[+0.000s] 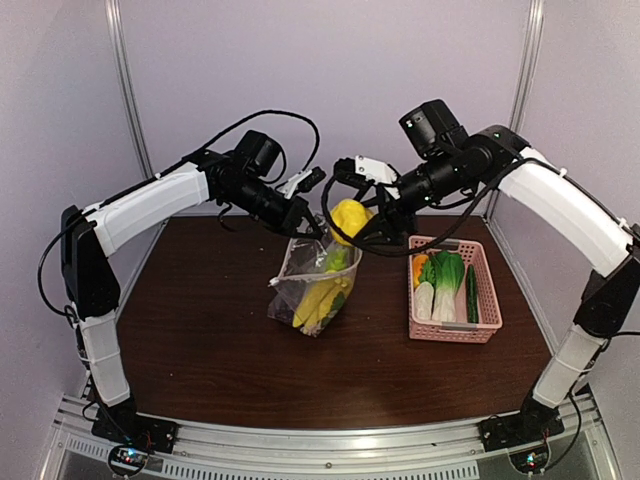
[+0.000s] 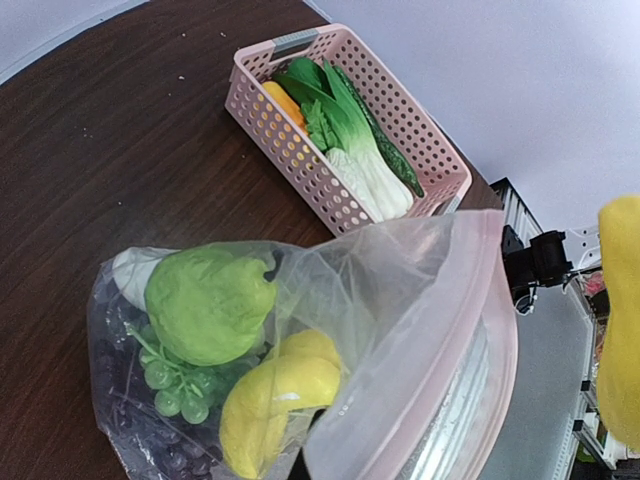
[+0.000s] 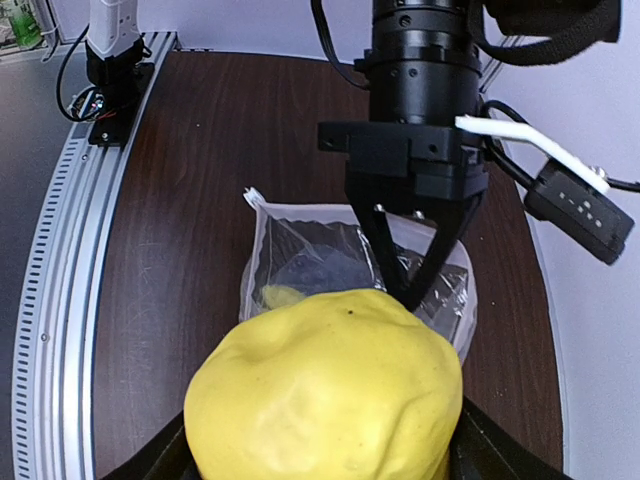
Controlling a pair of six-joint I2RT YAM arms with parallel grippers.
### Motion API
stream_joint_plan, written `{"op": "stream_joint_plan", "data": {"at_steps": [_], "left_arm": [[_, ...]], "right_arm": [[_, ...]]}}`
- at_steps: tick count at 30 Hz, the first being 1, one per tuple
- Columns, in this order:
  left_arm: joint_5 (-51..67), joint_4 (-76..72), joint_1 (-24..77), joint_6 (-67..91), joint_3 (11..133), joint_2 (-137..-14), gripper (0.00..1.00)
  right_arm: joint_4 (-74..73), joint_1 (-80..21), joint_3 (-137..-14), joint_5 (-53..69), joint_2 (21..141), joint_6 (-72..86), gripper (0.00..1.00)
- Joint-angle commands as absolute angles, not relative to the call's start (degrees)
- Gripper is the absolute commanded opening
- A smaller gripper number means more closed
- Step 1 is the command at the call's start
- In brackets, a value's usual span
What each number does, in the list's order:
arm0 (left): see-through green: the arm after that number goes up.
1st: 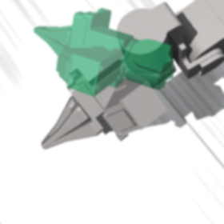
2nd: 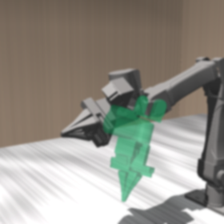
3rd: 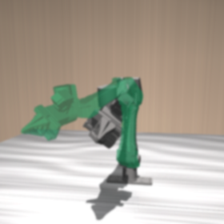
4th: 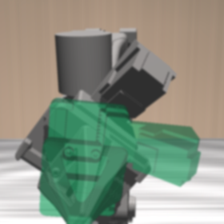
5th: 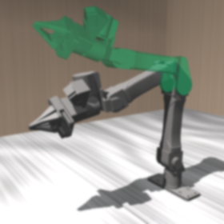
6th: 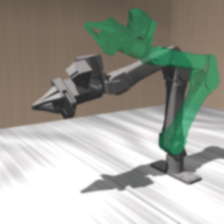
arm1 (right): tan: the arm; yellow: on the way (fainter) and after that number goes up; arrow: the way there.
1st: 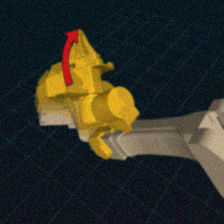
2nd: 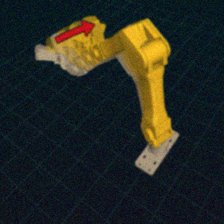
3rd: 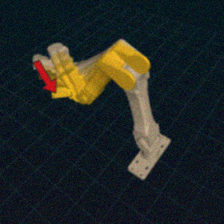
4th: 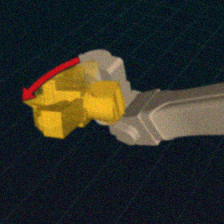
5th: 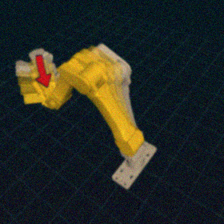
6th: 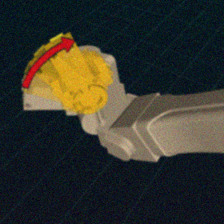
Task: Place the food in the zip-top bag and seal the zipper
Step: Place the fake fruit in the zipper food storage bag, then adjust the zipper food storage bag.
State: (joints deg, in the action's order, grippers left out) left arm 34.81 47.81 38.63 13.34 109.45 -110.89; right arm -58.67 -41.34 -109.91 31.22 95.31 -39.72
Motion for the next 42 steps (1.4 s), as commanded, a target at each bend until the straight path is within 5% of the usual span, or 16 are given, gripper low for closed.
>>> {"op": "stream_joint_plan", "data": {"at_steps": [1, 14, 21, 27, 32, 42], "left_arm": [[35.84, 46.05, 38.76, 12.43, 110.49, -110.16, 0.00], [36.40, 46.05, 38.76, 13.00, 110.38, -109.36, 0.00], [36.06, 46.08, 38.76, 12.94, 110.30, -109.30, 0.00], [36.10, 46.05, 38.76, 13.00, 110.37, -109.23, 0.00], [36.36, 46.06, 38.76, 13.09, 110.39, -109.22, 0.00], [36.58, 46.05, 38.76, 13.07, 110.39, -108.68, 0.00]], "right_arm": [[-57.59, -45.83, -113.95, 27.69, 98.22, -37.66, 0.64], [-55.84, -50.06, -115.05, 9.79, 104.94, -38.62, 0.66], [-57.89, -50.10, -115.07, 11.90, 104.53, -38.57, 0.99], [-61.80, -51.23, -113.02, 17.18, 101.27, -42.00, 1.00], [-63.26, -55.42, -106.50, 8.81, 99.40, -49.65, 1.00], [-60.75, -56.37, -106.84, 4.28, 101.89, -51.44, 0.60]]}}
